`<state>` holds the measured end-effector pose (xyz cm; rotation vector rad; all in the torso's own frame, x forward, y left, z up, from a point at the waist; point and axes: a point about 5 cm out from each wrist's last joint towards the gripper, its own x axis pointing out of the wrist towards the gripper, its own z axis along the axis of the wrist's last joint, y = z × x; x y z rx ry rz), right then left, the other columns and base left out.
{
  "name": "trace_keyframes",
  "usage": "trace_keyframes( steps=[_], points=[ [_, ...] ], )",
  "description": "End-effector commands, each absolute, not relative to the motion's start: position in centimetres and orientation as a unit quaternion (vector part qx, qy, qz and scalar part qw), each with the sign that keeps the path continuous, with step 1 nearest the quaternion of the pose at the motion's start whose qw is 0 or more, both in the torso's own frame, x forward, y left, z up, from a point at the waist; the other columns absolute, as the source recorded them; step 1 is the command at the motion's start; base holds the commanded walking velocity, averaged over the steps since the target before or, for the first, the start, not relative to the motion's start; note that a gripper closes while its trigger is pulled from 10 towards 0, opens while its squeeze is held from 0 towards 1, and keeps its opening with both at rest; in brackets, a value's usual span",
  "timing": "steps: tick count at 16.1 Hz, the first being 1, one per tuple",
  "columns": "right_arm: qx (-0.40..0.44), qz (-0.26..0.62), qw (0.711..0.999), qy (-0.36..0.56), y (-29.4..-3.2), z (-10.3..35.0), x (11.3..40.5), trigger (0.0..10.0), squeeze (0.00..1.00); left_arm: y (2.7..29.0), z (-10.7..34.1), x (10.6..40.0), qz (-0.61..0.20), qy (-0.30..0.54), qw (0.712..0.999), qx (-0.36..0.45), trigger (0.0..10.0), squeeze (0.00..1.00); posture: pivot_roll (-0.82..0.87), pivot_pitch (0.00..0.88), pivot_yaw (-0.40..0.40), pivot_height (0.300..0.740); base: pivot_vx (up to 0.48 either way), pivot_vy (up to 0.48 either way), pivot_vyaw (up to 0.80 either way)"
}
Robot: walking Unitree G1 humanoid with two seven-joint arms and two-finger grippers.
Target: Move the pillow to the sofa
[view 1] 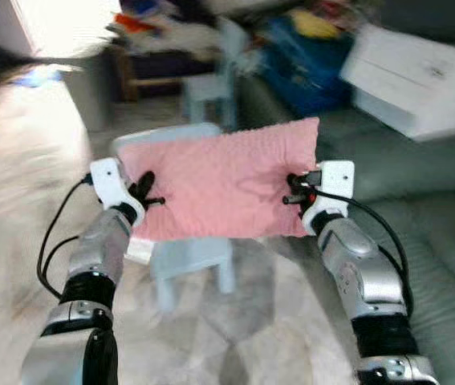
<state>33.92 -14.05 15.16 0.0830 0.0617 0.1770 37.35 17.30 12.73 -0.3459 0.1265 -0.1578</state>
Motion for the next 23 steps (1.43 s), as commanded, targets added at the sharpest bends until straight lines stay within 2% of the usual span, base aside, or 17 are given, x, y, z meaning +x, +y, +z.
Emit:
trace_keyframes(
  steps=[1, 7, 15, 20, 23],
  points=[
    [0.044, 0.08, 0.996, 0.023, -14.3, 15.5, 33.9, 10.0, 0.0, 16.8, 12.7, 37.3, -0.092, 0.067, 0.979, -0.169, 10.0, 0.0, -0.11, 0.0, 0.049, 0.74, 0.409, 0.247, 0.0],
    [0.046, 0.076, 0.996, 0.026, -14.4, 15.4, 34.0, 10.0, 0.0, 16.2, 12.4, 37.3, -0.107, 0.084, 0.976, -0.17, 10.0, 0.0, -0.11, 0.0, 0.053, 0.74, 0.357, 0.0, -0.09],
    [0.046, 0.075, 0.996, 0.026, -14.3, 15.5, 34.1, 10.0, 0.0, 15.5, 12.3, 37.2, -0.128, 0.092, 0.976, -0.153, 10.0, 0.0, -0.11, 0.0, 0.054, 0.74, 0.0, 0.0, -0.72],
    [0.045, 0.073, 0.996, 0.028, -14.3, 15.4, 34.1, 10.0, 0.0, 16.1, 12.9, 37.7, -0.111, 0.086, 0.985, -0.101, 10.0, 0.0, -0.11, 0.0, 0.052, 0.74, 0.0, 0.0, -0.73],
    [0.045, 0.074, 0.996, 0.028, -14.3, 15.5, 34.1, 10.0, 0.0, 16.6, 13.0, 37.8, -0.108, 0.086, 0.983, -0.12, 10.0, 0.0, -0.11, 0.0, 0.051, 0.74, 0.0, 0.0, -0.74]
  ],
)
